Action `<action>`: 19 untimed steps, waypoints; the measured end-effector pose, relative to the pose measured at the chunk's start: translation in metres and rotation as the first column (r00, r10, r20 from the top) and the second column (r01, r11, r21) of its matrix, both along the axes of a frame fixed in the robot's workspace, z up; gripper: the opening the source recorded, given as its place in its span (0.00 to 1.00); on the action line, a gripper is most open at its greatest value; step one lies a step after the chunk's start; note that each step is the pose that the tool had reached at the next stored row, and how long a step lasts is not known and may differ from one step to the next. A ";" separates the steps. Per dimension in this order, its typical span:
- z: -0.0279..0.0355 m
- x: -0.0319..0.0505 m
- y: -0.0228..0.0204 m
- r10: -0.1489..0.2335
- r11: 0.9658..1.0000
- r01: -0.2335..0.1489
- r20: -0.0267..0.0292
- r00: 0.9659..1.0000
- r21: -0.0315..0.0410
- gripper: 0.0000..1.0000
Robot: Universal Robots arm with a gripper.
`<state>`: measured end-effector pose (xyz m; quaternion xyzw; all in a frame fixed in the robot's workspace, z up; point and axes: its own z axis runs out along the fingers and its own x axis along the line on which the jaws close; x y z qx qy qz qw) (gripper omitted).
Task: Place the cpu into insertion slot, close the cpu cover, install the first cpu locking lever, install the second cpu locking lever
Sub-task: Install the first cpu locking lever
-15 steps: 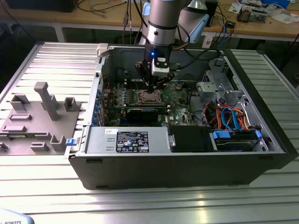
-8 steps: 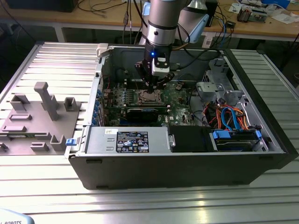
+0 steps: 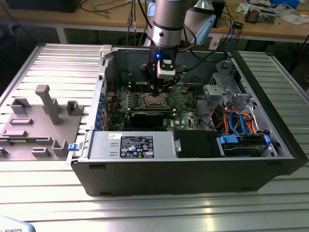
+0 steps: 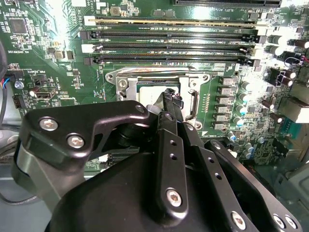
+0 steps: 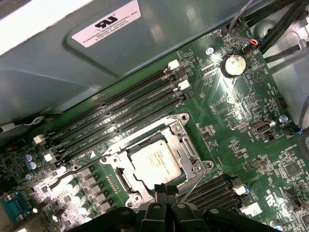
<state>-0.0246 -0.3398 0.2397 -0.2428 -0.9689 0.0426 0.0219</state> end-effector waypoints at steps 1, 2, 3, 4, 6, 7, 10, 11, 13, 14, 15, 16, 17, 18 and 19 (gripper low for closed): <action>0.0000 0.0000 0.0000 0.001 1.000 -0.001 0.000 1.000 0.000 0.11; 0.0000 0.0000 0.0000 0.002 1.000 -0.002 0.000 1.000 0.000 0.11; 0.0000 0.0000 0.0000 0.003 1.000 -0.003 0.000 1.000 0.000 0.11; 0.0000 0.0000 0.0000 0.004 1.000 -0.004 0.000 1.000 0.000 0.11; 0.0000 0.0000 0.0000 0.006 1.000 -0.006 0.000 1.000 0.000 0.11; 0.0000 0.0000 0.0000 0.008 1.000 -0.008 0.000 1.000 0.000 0.11; -0.0001 0.0000 0.0000 0.010 1.000 -0.010 0.000 1.000 0.000 0.11; -0.0001 0.0000 0.0000 0.013 1.000 -0.013 0.000 1.000 0.000 0.11; -0.0001 0.0000 0.0000 0.024 1.000 -0.024 0.000 1.000 0.000 0.11; -0.0002 0.0000 0.0001 0.029 1.000 -0.029 0.000 1.000 0.003 0.11; -0.0002 0.0000 0.0001 0.033 0.999 -0.033 0.000 0.999 0.010 0.11; -0.0002 0.0000 0.0000 0.035 0.999 -0.035 0.001 0.999 0.017 0.11; -0.0002 0.0000 0.0000 0.036 0.999 -0.036 0.001 0.999 0.029 0.11; -0.0002 0.0000 0.0001 0.036 0.998 -0.036 0.002 0.999 0.054 0.11; -0.0002 0.0000 0.0000 0.036 0.996 -0.036 0.003 0.999 0.086 0.11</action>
